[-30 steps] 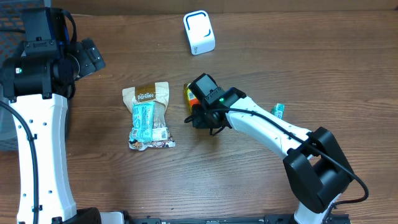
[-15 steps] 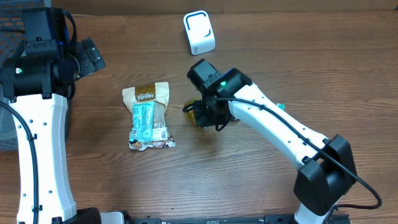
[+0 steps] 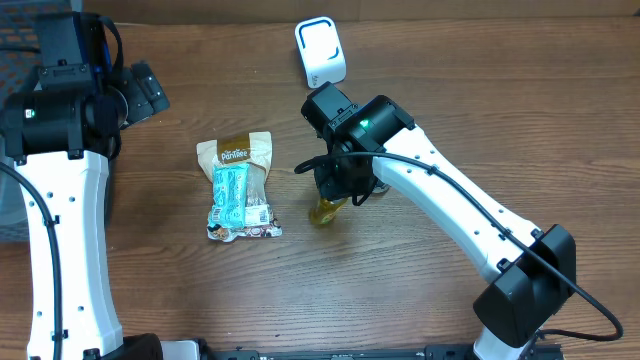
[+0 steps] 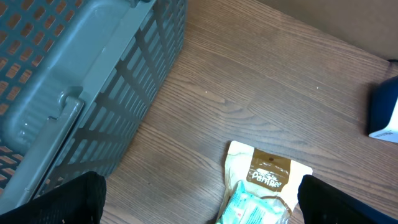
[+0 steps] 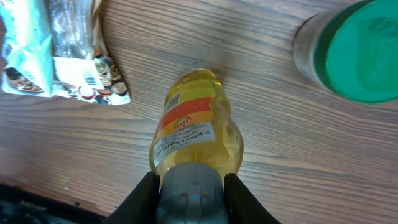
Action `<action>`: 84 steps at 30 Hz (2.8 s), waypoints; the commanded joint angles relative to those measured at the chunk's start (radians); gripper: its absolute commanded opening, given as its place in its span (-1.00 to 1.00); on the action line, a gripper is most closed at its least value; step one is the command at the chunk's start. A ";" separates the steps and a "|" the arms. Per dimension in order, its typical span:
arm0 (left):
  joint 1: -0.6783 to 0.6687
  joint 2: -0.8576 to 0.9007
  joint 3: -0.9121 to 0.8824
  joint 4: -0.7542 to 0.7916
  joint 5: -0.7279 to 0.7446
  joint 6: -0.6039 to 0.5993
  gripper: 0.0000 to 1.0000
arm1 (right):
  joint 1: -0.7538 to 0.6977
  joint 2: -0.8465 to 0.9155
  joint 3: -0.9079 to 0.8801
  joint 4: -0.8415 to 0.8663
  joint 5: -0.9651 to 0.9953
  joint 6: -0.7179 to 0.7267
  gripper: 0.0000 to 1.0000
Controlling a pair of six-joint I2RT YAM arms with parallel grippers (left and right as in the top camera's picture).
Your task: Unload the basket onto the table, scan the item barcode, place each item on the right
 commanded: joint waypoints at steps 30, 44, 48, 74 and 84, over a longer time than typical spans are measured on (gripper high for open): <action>0.001 0.001 0.001 0.002 -0.017 -0.003 0.99 | 0.010 -0.033 0.037 0.027 0.139 -0.279 -0.46; 0.001 0.001 0.001 0.002 -0.017 -0.003 0.99 | 0.014 -0.018 0.031 0.058 0.150 -0.317 0.43; 0.001 0.001 0.001 0.002 -0.017 -0.003 0.99 | 0.014 -0.018 0.033 0.124 0.270 -0.120 1.00; 0.001 0.001 0.001 0.002 -0.017 -0.003 0.99 | 0.009 -0.018 -0.061 0.124 0.245 0.586 0.75; 0.001 0.001 0.001 0.002 -0.017 -0.003 0.99 | 0.057 -0.009 -0.126 0.174 0.243 0.585 0.63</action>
